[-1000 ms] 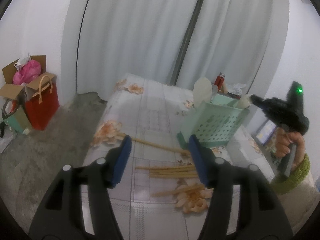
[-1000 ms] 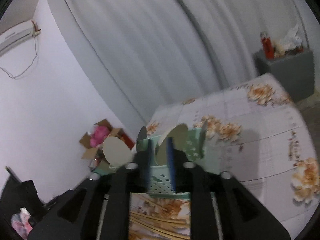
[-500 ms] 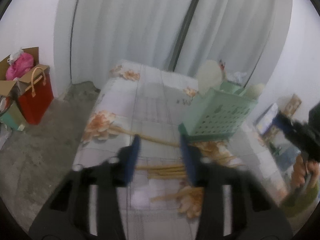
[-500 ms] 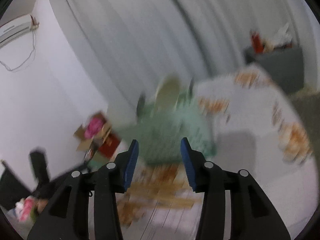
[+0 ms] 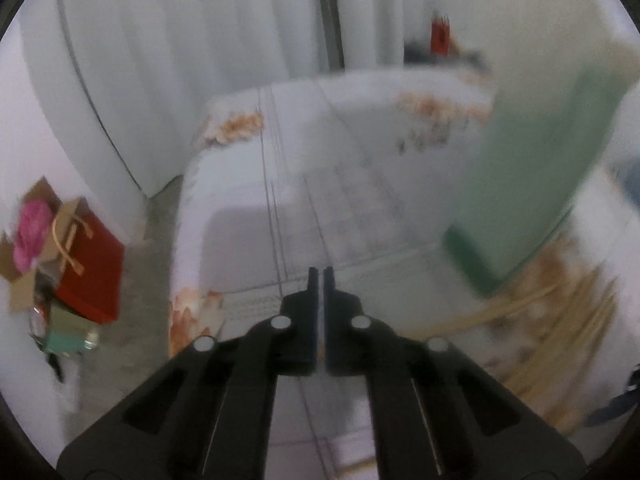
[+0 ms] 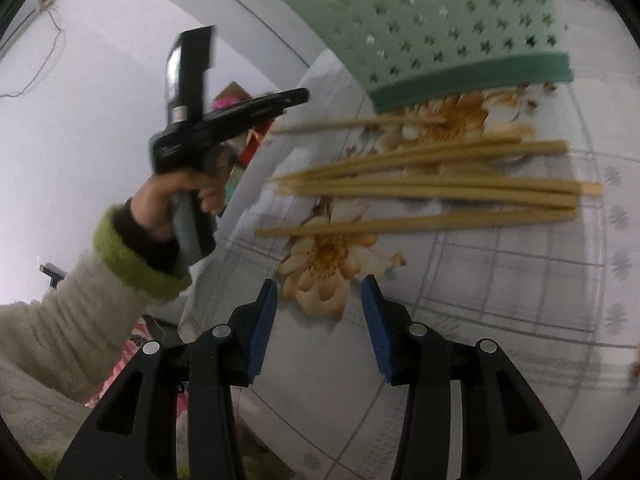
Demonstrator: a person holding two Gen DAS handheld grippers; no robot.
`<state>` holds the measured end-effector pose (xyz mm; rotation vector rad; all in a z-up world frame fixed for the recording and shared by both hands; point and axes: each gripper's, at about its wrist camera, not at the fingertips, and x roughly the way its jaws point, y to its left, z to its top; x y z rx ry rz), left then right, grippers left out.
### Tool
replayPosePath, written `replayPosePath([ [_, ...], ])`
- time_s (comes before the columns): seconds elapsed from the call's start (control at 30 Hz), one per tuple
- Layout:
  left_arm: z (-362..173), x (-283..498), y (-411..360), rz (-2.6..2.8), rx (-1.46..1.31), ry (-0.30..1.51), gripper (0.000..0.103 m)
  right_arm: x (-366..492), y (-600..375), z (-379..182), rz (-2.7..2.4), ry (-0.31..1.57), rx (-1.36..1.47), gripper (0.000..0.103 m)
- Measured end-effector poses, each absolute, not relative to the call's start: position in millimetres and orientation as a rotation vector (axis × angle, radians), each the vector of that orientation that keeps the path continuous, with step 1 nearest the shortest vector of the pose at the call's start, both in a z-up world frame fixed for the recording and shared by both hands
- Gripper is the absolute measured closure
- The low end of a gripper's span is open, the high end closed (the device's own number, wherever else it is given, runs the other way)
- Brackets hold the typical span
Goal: Organize utensils
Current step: 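Move the right tool down to the loose wooden chopsticks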
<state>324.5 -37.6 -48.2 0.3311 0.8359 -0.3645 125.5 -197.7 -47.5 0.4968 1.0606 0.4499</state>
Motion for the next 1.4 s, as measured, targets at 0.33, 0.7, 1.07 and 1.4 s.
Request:
replayPosePath([
  [0.33, -52, 286, -53, -0.384, 0.45, 0.91, 0.103, 129, -222, -50, 0.363, 1.04, 0.591, 0.06],
  [0.7, -51, 214, -44, -0.43, 0.138, 1.06, 0.103, 114, -235, -45, 0.231, 0.977, 0.611, 0.06],
  [1.07, -68, 149, -65, -0.555, -0.262, 1.161, 0.103, 85, -270, -35, 0.07, 0.925, 0.572, 0.069],
  [1.4, -75, 120, -97, -0.671, -0.299, 1.16, 0.103, 67, -298, -27, -0.002, 0.92, 0.496, 0.074],
])
